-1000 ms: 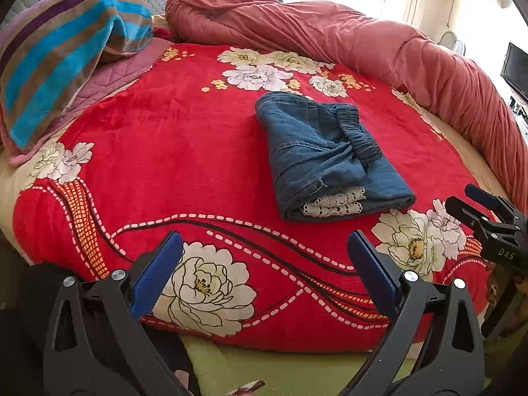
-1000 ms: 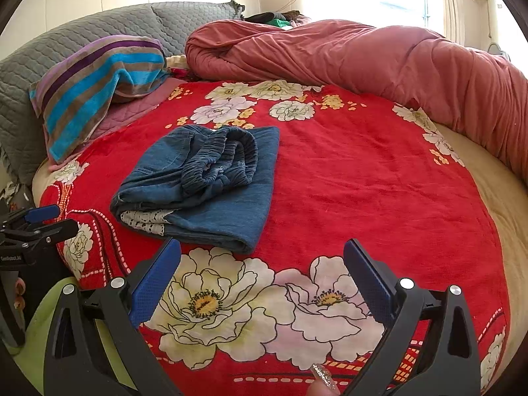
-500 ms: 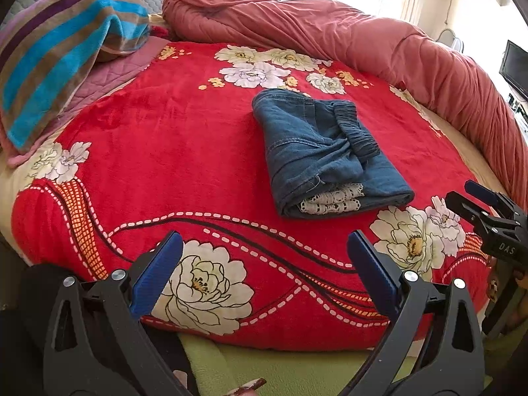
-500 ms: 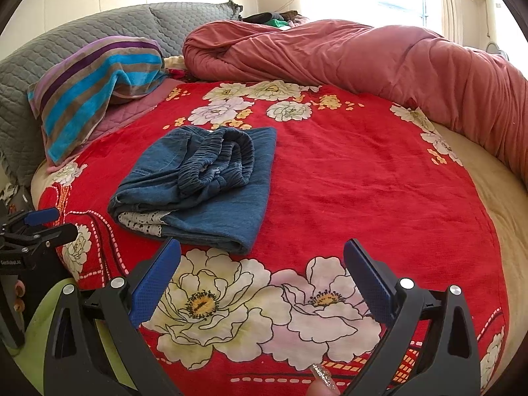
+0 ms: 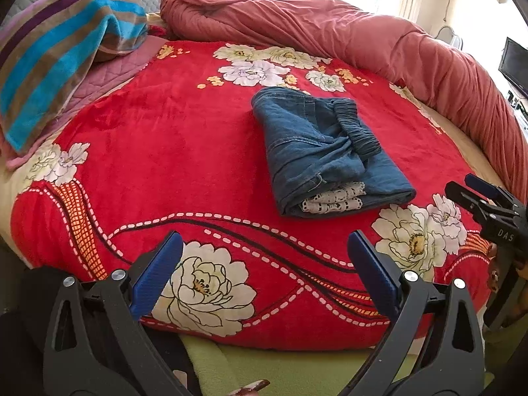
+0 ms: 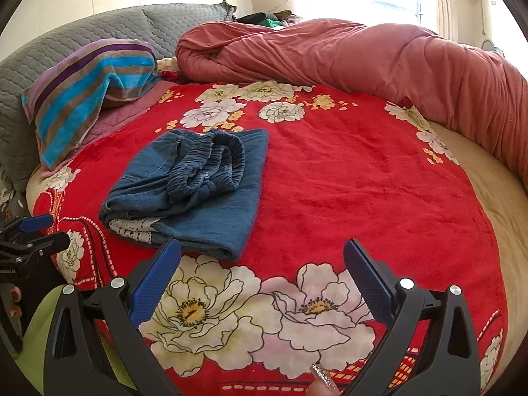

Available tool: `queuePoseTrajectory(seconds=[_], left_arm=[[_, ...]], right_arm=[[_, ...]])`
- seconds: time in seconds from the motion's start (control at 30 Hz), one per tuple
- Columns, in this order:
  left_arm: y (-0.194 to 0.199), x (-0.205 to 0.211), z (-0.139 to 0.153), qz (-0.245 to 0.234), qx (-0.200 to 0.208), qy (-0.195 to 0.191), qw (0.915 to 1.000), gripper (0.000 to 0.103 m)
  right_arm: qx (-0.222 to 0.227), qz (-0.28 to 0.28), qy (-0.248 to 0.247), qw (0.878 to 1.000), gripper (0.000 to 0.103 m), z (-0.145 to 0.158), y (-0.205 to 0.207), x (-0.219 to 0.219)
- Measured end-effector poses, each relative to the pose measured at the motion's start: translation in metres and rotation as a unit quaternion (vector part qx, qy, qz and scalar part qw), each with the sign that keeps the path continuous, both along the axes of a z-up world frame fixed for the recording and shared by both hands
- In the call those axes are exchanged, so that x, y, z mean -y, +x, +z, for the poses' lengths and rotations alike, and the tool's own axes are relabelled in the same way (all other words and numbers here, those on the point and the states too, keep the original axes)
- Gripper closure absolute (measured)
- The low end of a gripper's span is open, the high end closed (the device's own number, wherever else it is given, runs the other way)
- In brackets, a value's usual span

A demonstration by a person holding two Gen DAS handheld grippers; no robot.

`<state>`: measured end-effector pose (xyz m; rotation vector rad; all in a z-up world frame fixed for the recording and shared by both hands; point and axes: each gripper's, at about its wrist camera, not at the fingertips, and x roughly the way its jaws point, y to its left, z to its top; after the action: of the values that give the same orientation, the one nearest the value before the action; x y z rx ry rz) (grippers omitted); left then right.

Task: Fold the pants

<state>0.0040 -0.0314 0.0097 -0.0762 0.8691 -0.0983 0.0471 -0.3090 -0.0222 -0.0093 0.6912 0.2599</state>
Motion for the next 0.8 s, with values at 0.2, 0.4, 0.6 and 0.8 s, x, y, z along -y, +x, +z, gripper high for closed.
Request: queuePoseTrajectory(seconds=[0.2,0.4,0.6,0.8], left_arm=[[0.008,-0.012,-0.005,0.013,-0.018,-0.005,0.9997,0.010],[0.031,-0.058,-0.010,0.083,-0.043,0.002,0.9956,0.010],[0.088,-0.147,-0.010,0.198,-0.064,-0.014,0.9781,0.010],[0.157,-0.248,-0.031,0.328,-0.097,0.020,0.9393,0.010]], right_arm=[[0.003,-0.030,-0.009,1.000,0.005,0.003,0.007,0.015],[-0.002,-0.104,-0.013,0.994,0.005,-0.003,0.022,0.058],[-0.027,-0.234,0.005,0.972,0.005,-0.017,0.052,0.144],[-0.068,-0.405,0.011,0.912,0.005,-0.037,0.088,0.266]])
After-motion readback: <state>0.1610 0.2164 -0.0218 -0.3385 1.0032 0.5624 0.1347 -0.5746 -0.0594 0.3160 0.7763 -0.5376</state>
